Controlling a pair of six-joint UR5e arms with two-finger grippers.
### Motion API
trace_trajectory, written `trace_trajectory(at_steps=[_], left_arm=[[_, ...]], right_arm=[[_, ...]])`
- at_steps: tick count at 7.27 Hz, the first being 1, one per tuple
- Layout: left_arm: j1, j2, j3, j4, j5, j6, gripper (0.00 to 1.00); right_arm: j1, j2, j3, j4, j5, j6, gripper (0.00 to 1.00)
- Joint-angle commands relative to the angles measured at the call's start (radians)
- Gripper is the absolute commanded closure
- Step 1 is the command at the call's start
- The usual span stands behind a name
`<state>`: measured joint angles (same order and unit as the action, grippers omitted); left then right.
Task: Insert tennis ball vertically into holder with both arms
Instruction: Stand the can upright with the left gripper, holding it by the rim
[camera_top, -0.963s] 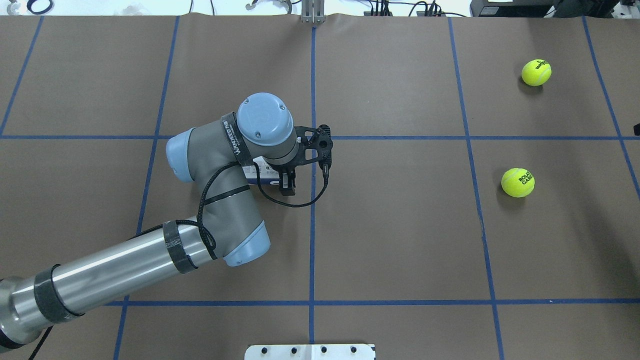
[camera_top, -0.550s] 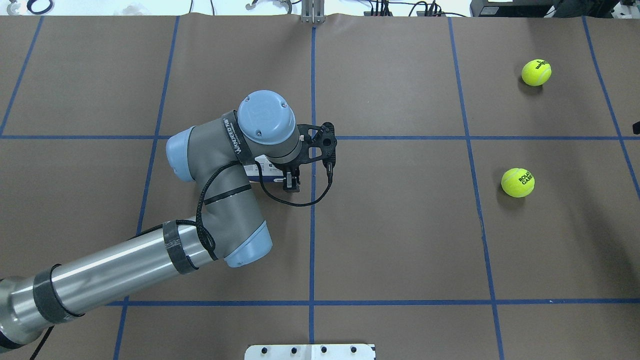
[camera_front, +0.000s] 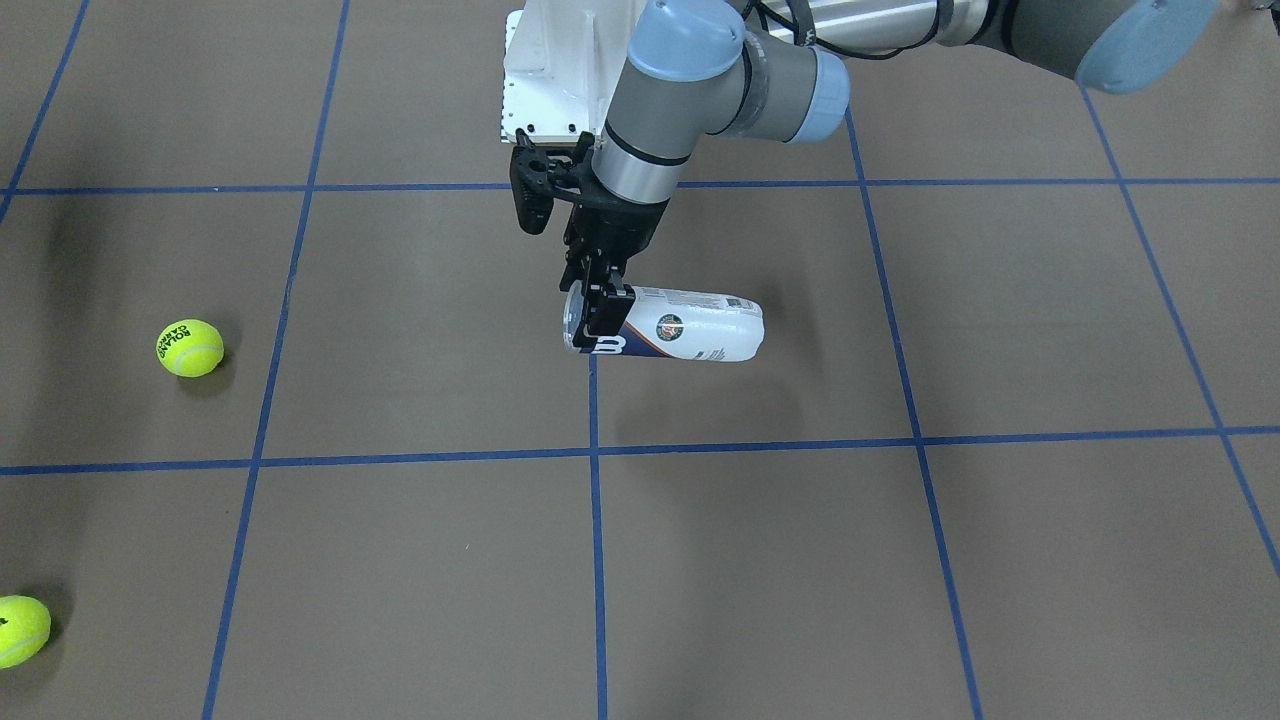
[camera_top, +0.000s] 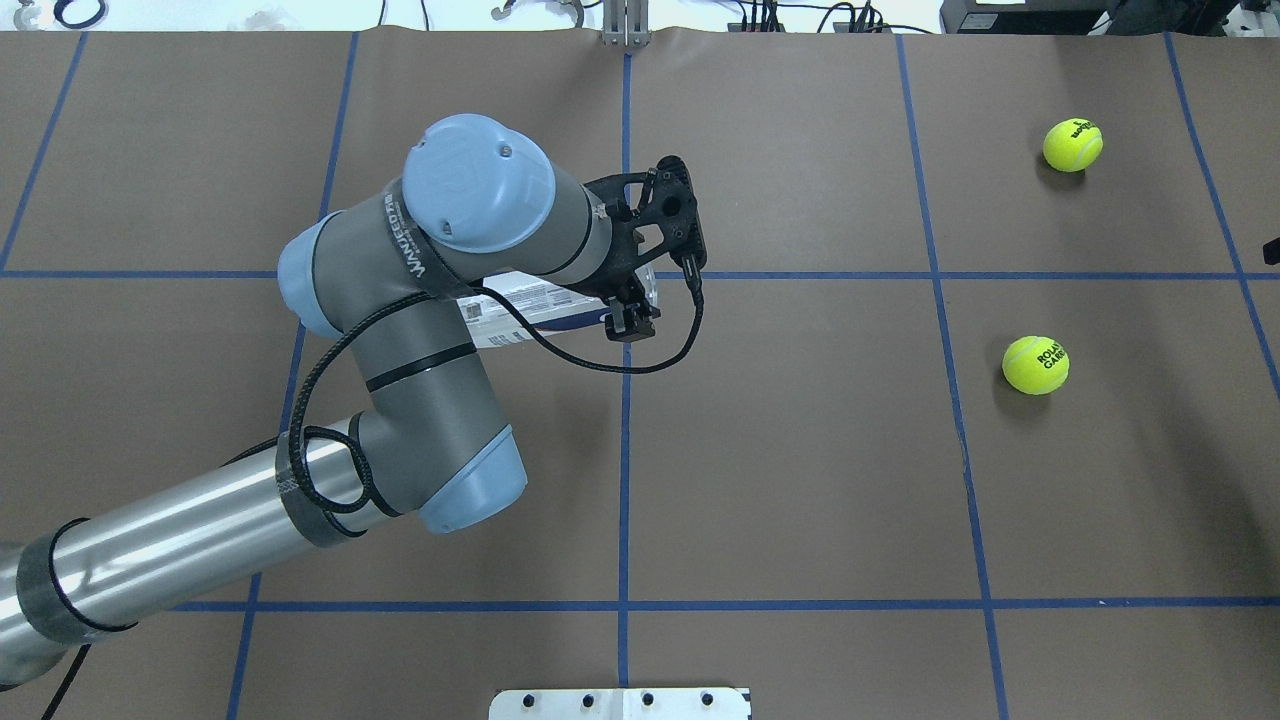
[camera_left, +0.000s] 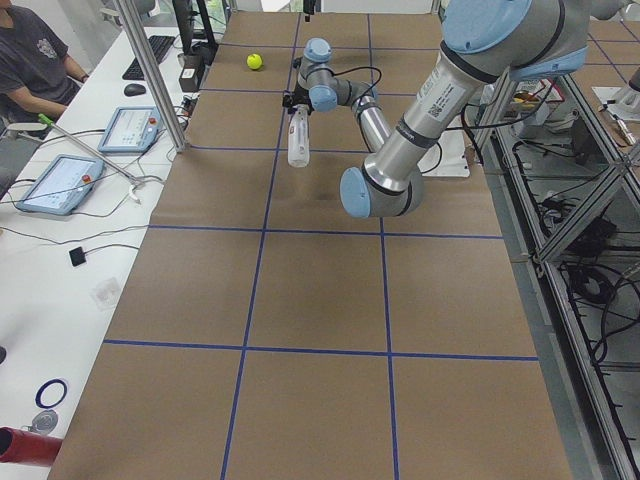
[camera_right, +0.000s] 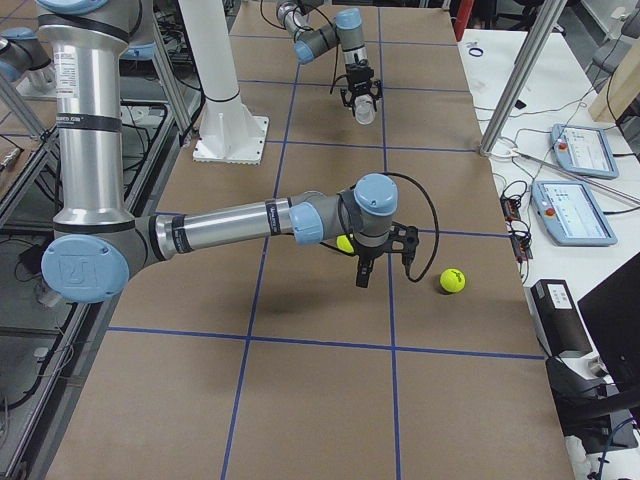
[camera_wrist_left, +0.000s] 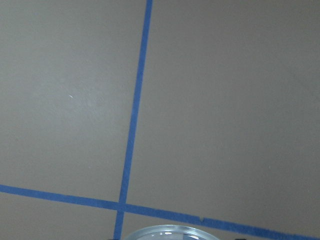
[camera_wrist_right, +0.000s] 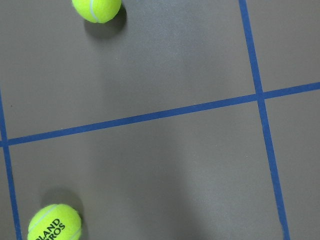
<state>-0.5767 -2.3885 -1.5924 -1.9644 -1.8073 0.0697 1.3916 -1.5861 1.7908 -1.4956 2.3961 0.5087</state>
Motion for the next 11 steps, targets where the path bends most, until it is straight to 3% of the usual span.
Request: trace_trajectory(at_steps=[1, 2, 5, 6, 8, 10, 11], left_arm=[[-0.002, 0.032, -0.003, -0.35, 0.061, -0.262, 0.27], [0.003, 0.057, 0.0, -0.489, 0.089, -0.347, 0.27], [0.02, 0.109, 0.032, -0.742, 0.273, -0.385, 0.27], [0.024, 0.132, 0.089, -0.945, 0.299, -0.415, 0.27], [0.075, 0.135, 0.326, -1.402, 0.411, -0.413, 0.28], [0.168, 0.114, 0.384, -1.511, 0.547, -0.406, 0.29], [0.182, 0.114, 0.39, -1.556, 0.568, -0.404, 0.28]], right_arm=[[-0.002, 0.012, 0.001, 0.002, 0.0, 0.001, 0.01], [-0.002, 0.018, 0.009, 0.002, 0.0, 0.002, 0.01], [-0.016, 0.04, 0.016, 0.012, 0.008, 0.004, 0.01], [-0.025, 0.044, 0.022, 0.015, 0.023, -0.001, 0.01], [-0.032, 0.066, 0.027, 0.015, 0.025, 0.001, 0.01], [-0.057, 0.075, 0.035, 0.017, 0.046, 0.004, 0.01], [-0.072, 0.086, 0.036, 0.017, 0.049, 0.028, 0.01]])
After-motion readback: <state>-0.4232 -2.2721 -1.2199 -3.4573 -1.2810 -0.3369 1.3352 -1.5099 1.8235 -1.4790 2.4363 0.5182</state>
